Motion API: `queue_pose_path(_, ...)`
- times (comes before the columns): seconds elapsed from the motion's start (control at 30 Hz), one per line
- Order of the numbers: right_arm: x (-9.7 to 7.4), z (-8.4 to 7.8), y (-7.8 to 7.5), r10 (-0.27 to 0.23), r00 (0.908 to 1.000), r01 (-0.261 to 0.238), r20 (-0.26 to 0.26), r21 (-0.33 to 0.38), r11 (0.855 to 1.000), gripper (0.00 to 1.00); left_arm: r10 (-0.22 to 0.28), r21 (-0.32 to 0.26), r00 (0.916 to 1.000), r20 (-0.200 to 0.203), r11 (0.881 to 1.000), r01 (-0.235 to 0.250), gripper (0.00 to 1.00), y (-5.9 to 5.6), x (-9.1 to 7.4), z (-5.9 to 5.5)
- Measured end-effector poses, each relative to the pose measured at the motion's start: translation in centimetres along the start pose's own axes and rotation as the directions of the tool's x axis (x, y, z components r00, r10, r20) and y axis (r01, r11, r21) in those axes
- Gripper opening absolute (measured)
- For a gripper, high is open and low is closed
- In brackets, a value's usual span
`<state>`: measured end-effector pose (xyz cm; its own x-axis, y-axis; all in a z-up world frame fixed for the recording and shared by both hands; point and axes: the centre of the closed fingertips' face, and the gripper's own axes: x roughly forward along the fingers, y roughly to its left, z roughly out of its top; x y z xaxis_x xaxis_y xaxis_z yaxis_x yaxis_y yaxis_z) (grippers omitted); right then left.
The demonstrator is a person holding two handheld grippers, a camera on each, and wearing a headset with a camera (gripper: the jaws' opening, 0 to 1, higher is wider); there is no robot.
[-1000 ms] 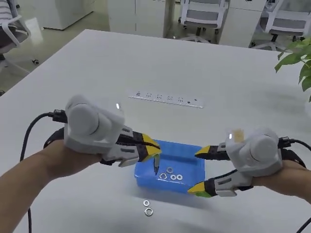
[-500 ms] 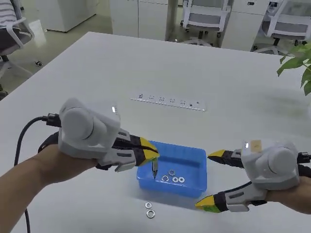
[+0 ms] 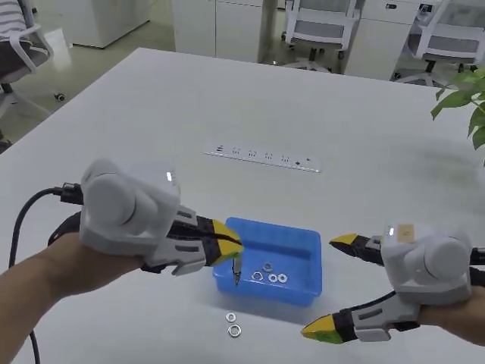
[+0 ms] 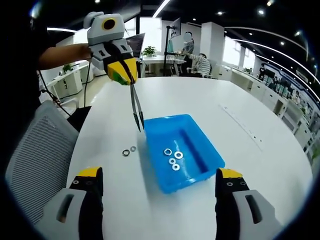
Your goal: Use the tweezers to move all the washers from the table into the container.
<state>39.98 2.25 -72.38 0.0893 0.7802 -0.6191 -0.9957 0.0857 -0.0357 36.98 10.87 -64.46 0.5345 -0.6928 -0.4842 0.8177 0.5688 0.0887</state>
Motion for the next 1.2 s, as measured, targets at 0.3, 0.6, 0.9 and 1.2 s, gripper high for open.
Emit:
queue_pose_path(0.3,-0.3,-0.3,0.4,-0.017,0.9997,0.017,0.016,0.027,0.999,0.98,-0.014,-0.007,0.9999,0.001,1.000,0.014,0.05,-1.0,0.0,-0.7)
queue_pose_path(0.6,-0.6,-0.7,0.9,-0.024,0.9991,0.022,0.037,0.043,0.999,0.98,-0.022,-0.014,0.9997,-0.007,1.000,0.022,0.05,-1.7,0.2,-1.7)
queue_pose_path(0.9,-0.8,-0.7,1.4,-0.034,0.9976,0.031,0.061,0.055,0.998,0.98,-0.034,-0.020,0.9993,-0.014,0.999,0.033,0.05,-2.6,0.4,-2.5)
queue_pose_path(1.2,-0.8,-0.8,1.4,-0.054,0.9961,0.049,0.069,0.070,0.996,0.97,-0.041,-0.026,0.9989,-0.023,0.999,0.040,0.05,-3.0,0.8,-3.0)
